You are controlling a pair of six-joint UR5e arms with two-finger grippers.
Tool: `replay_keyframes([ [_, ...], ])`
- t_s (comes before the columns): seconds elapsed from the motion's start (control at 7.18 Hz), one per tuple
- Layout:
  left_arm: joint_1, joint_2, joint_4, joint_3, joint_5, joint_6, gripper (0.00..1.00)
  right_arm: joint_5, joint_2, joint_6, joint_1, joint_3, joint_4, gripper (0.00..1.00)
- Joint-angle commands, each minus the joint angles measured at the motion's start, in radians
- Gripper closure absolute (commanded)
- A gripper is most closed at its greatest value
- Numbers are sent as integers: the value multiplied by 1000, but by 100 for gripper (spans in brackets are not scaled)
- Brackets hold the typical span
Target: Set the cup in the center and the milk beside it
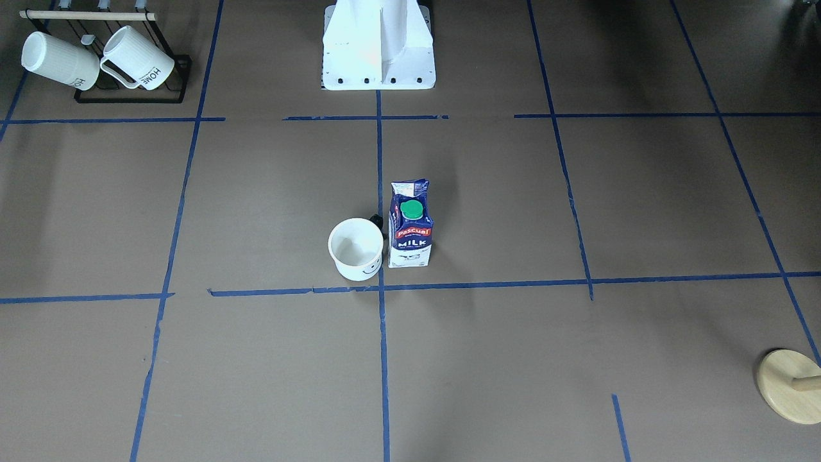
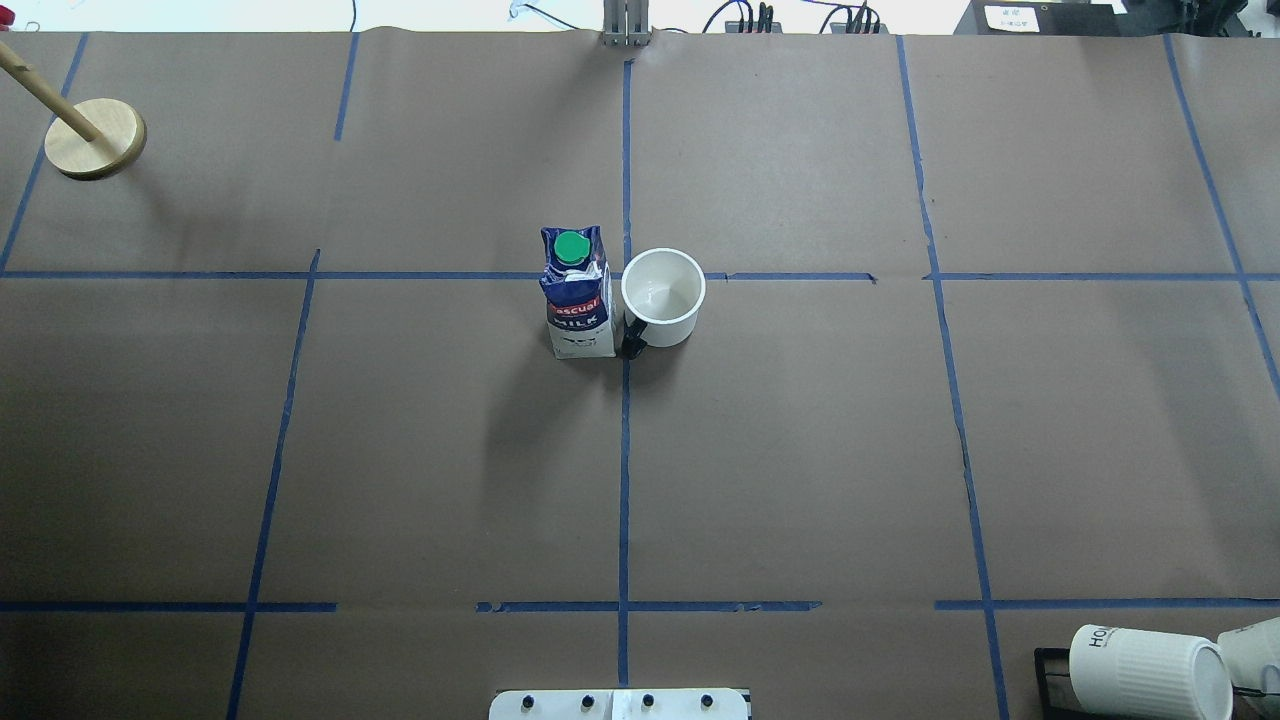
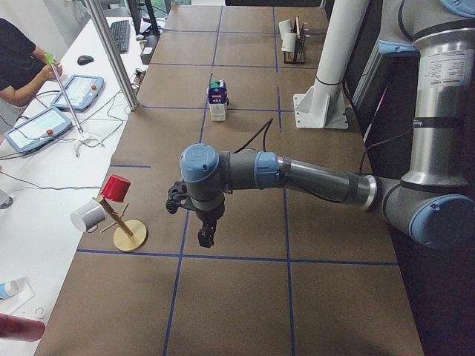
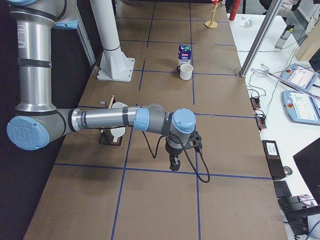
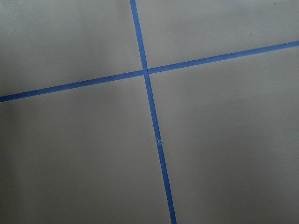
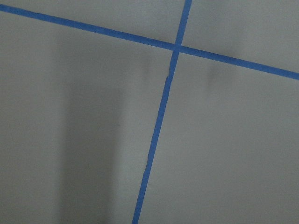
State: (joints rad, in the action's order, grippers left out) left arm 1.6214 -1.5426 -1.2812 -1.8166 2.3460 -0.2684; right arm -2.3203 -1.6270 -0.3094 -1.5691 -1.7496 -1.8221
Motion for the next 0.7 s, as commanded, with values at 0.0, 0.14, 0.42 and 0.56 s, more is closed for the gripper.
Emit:
replay_keyframes([
  [0.0, 0, 48, -10, 2, -4, 0, 0, -2, -4, 4, 1, 1, 6, 0],
  [0.14, 0, 56, -12, -1, -8, 3, 0, -7, -4, 10, 1, -1, 6, 0],
  [0.42, -3, 33, -4, 16, -11, 8, 0, -27, -4, 16, 1, 1, 24, 0],
  [0.56, -3, 33, 0, 14, -10, 6, 0, -25, -10, 16, 1, 7, 56, 0],
])
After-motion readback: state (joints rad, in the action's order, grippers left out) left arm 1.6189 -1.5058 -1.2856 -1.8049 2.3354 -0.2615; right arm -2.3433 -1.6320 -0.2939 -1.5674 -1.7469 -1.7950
